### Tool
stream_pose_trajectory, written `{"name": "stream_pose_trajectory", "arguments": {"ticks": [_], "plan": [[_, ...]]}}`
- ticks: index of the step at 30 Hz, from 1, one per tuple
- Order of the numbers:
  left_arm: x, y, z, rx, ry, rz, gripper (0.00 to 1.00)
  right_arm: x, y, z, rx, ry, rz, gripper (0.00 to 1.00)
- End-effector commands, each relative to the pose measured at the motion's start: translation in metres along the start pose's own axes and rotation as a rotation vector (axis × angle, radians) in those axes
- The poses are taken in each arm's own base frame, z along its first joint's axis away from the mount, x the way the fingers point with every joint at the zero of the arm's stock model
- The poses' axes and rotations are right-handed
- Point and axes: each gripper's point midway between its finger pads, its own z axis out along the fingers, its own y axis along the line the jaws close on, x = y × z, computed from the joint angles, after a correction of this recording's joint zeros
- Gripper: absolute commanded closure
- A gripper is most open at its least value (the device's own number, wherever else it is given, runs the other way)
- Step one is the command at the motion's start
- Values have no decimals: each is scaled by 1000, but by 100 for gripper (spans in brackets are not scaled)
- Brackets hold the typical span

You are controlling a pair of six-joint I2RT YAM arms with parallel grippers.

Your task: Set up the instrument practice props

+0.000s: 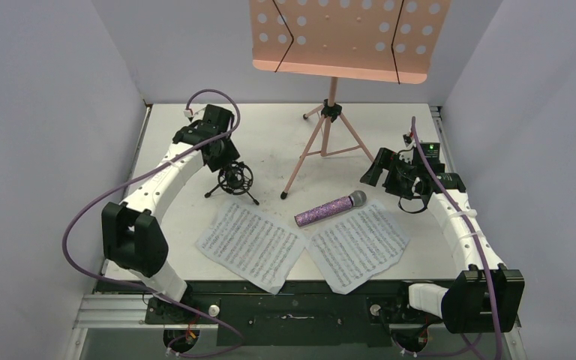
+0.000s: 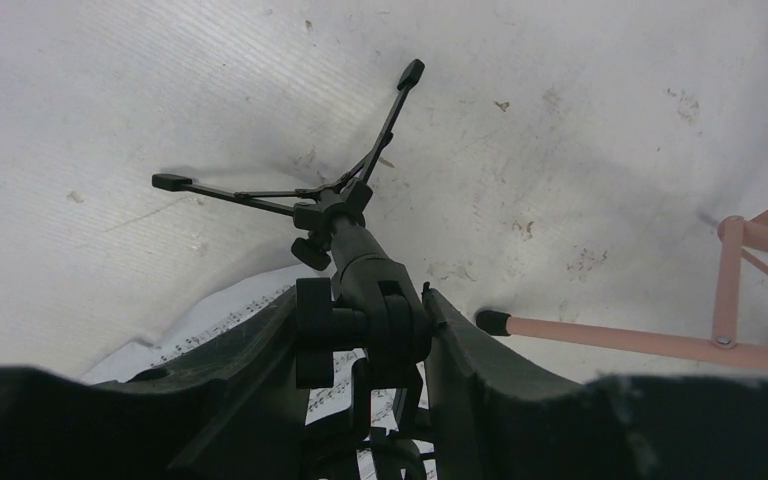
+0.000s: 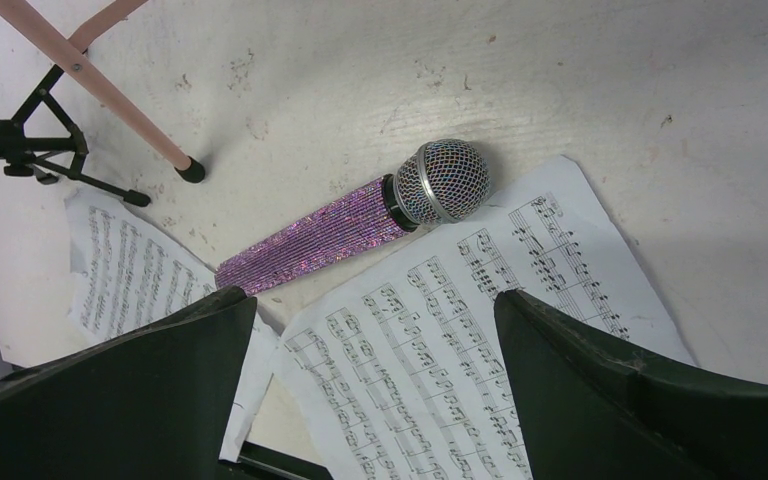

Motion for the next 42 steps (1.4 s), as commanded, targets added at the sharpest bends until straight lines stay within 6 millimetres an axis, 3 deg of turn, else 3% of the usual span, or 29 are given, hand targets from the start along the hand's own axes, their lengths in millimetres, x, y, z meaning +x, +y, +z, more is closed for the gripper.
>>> {"name": "stream_pose_trajectory", "arguments": {"ticks": [1,13,22,23,28,31,35,39,42], "plan": [[-38,-38,-9,121,-94,-125,63,-12,6,-4,-21,-40,-14,6],[-79,-69,10,181,-186,-241,73,-13,8,-5,-30,-44,-9,7],[-99,-73,25,164,-217,-323,75,-14,7,-5,-27,-48,-7,7],[-101,-73,26,170,-218,-327,72,-14,7,-5,-26,-48,-6,7],[-109,-83,24,275,-243,-316,35,-15,5,-4,-12,-51,1,7],[-120,-92,11,370,-295,-308,17,-16,4,-4,-6,-53,2,7],[-135,-94,-11,457,-374,-287,0,-18,4,-4,-7,-56,-1,8],[-147,-82,-31,490,-464,-252,4,-17,1,-2,11,-49,-1,8],[-147,-58,-41,456,-526,-212,4,-14,-9,-2,60,-40,3,8]]}}
